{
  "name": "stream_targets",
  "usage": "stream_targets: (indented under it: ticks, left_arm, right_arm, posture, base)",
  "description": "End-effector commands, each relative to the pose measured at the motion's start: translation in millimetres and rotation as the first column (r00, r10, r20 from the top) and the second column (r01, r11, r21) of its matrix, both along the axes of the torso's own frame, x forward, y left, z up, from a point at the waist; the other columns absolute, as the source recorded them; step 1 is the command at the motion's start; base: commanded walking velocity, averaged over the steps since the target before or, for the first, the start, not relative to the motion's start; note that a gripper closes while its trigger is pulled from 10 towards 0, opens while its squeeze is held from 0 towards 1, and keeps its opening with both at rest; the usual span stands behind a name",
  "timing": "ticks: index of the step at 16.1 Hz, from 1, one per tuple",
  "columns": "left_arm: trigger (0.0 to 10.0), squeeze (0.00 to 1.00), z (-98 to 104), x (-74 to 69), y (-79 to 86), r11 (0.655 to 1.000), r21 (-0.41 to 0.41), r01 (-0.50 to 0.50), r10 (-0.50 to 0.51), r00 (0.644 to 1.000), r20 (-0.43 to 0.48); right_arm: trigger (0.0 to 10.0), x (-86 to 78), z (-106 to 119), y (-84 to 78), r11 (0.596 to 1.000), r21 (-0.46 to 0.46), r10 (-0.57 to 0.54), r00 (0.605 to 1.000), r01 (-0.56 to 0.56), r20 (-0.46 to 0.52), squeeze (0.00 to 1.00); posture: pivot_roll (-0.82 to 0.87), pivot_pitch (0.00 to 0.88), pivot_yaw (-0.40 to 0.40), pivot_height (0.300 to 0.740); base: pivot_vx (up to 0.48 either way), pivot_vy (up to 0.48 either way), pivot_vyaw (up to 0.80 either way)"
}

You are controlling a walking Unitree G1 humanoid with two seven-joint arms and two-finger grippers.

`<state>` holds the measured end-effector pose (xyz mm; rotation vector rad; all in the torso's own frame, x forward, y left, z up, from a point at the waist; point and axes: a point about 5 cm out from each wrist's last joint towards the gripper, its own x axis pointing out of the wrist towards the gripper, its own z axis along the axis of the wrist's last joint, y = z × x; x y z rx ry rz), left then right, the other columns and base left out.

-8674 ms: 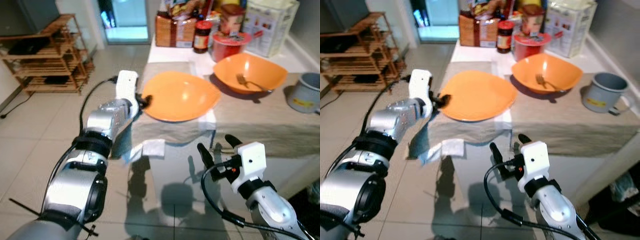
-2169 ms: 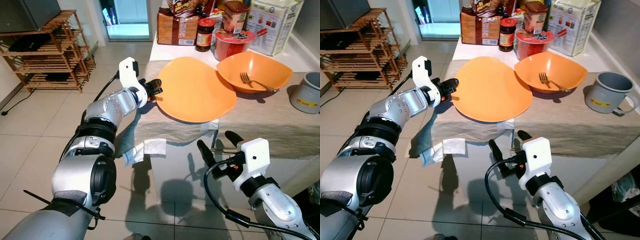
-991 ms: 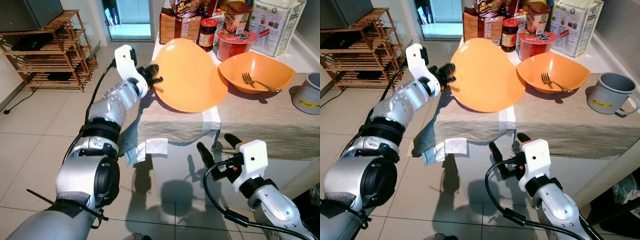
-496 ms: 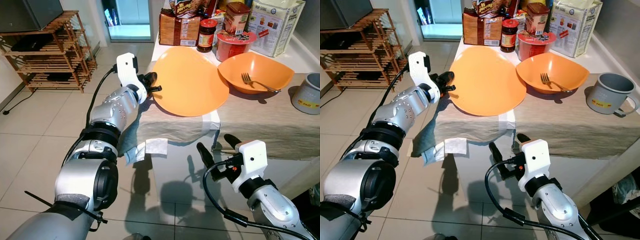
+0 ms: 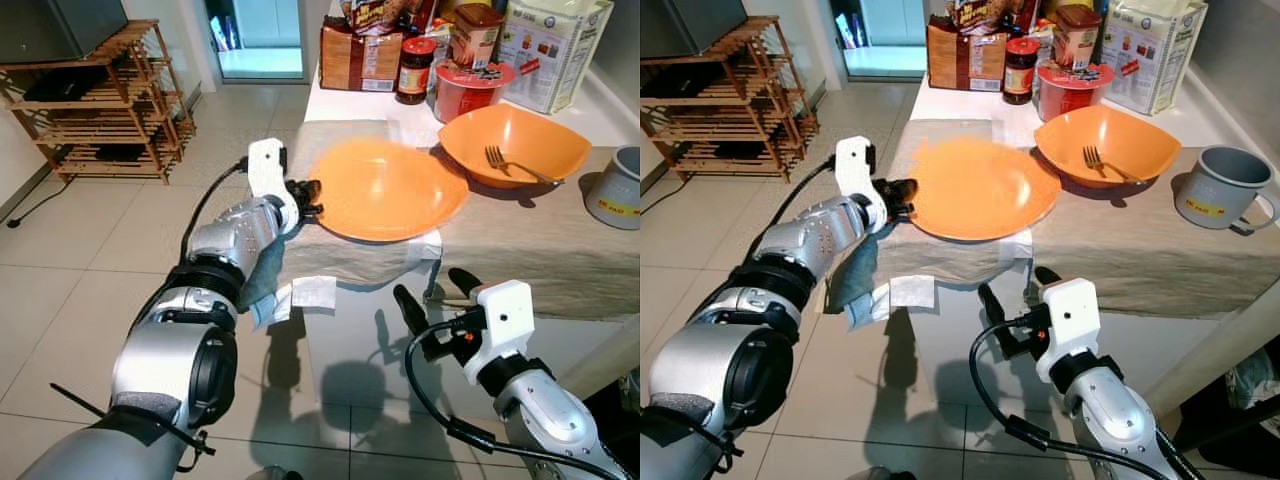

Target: Setting the table

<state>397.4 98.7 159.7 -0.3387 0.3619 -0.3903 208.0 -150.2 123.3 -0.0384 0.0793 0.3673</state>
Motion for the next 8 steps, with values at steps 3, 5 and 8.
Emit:
stream_targets:
  ticks: [3, 5, 8]
  left_arm:
    - [10.0, 1.00, 0, -0.2, -2.3, 1.000, 0.015, 0.019, -0.019, 1.000, -0.012]
    - [10.0, 1.00, 2, 0.3, -3.3, 0.999, 0.025, 0.026, -0.026, 1.000, 0.001]
    - [10.0, 1.00, 17, 4.2, -4.1, 0.997, 0.068, 0.038, -0.044, 0.995, 0.093]
  right_arm:
    - [10.0, 1.7, -1, 1.7, 1.000, -0.008, 0.008, 1.000, -0.008, 0.003, 0.00]
    - [10.0, 1.3, -1, 1.7, 1.000, -0.008, 0.007, 1.000, -0.007, 0.002, 0.00]
    - [10.0, 0.1, -3, 1.6, 1.000, -0.012, 0.011, 1.000, -0.011, 0.000, 0.00]
  posture:
    - [-0.23, 0.007, 0.098, 0.735]
    - [-0.23, 0.003, 0.098, 0.735]
    - [-0.23, 0.000, 0.095, 0.735]
  base:
    - [0.000, 0.000, 0.00]
    - [0.000, 0.000, 0.00]
    - [0.000, 0.000, 0.00]
